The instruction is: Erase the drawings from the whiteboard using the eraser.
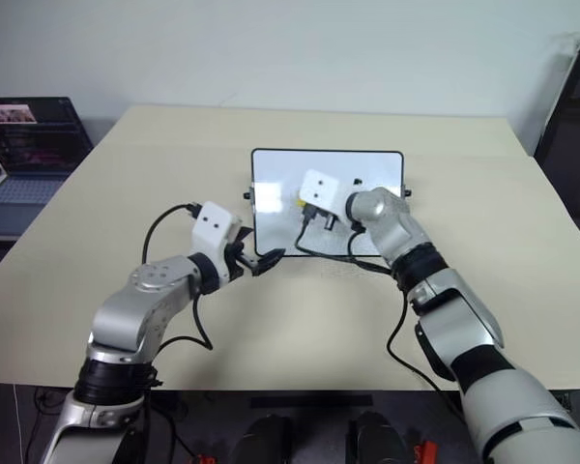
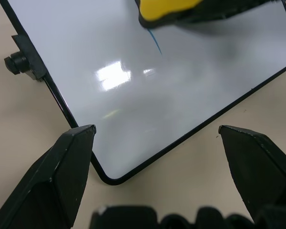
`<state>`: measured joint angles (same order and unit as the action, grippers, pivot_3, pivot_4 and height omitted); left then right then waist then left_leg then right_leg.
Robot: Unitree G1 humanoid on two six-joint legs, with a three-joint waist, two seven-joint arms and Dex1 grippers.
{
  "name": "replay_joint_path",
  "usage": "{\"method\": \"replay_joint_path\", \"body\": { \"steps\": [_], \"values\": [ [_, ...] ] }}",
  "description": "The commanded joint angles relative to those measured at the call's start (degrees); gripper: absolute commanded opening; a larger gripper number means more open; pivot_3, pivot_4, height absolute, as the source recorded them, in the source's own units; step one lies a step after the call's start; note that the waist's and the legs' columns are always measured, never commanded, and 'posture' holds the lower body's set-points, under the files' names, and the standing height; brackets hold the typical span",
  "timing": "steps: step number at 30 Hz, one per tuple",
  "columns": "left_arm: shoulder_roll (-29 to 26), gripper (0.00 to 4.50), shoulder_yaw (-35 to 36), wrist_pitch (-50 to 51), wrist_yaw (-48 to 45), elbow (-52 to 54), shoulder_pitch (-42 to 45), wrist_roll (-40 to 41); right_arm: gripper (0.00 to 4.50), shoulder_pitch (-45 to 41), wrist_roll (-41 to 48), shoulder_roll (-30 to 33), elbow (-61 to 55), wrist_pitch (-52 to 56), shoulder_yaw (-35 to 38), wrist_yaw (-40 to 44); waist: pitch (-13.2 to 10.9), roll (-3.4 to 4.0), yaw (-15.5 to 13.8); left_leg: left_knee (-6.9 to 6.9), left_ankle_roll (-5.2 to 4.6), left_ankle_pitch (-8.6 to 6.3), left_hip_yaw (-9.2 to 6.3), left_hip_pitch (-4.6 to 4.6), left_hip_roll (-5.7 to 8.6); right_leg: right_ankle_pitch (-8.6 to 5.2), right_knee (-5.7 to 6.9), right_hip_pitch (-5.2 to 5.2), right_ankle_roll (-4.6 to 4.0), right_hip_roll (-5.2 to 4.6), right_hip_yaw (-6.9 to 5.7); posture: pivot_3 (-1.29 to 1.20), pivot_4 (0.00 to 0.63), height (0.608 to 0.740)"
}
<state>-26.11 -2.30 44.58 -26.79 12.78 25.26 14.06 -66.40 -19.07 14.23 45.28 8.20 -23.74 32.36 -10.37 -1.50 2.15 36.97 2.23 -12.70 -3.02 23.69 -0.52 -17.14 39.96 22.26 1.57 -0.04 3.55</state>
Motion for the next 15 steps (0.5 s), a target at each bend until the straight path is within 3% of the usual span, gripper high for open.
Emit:
{"method": "replay_joint_path", "body": {
  "steps": [1, 9, 15],
  "values": [
    [0.0, 4.50, 0.2, -0.2, 0.1, 2.1, 1.0, 0.1, 1.14, 0.7, -0.7, 0.9, -1.3, -0.5, -0.2, 2.3, 0.0, 0.00, 0.0, -0.01, 0.00, 0.00, 0.00, 0.00, 0.00, 0.00, -0.01, 0.00, 0.00, 0.00, 0.00, 0.00, 0.150, 0.740],
    [0.0, 4.50, 0.2, 0.0, 0.1, 2.1, 0.8, 0.0, 1.14, 5.7, -3.8, 3.2, -8.9, -1.3, -4.3, 8.8, 0.0, 0.00, 0.2, -0.02, 0.00, -0.01, 0.02, 0.00, -0.01, 0.00, -0.02, 0.01, 0.00, 0.00, 0.02, 0.00, 0.150, 0.740],
    [0.0, 4.50, 0.2, 0.3, 0.2, 2.3, 1.0, 0.1, 1.14, 3.8, -7.0, 2.2, -7.3, -4.4, -3.6, 0.5, 0.0, 0.00, 0.2, -0.02, 0.00, -0.01, 0.02, -0.01, -0.02, 0.00, 0.00, 0.01, 0.00, 0.01, 0.02, 0.00, 0.150, 0.740]
  ]
}}
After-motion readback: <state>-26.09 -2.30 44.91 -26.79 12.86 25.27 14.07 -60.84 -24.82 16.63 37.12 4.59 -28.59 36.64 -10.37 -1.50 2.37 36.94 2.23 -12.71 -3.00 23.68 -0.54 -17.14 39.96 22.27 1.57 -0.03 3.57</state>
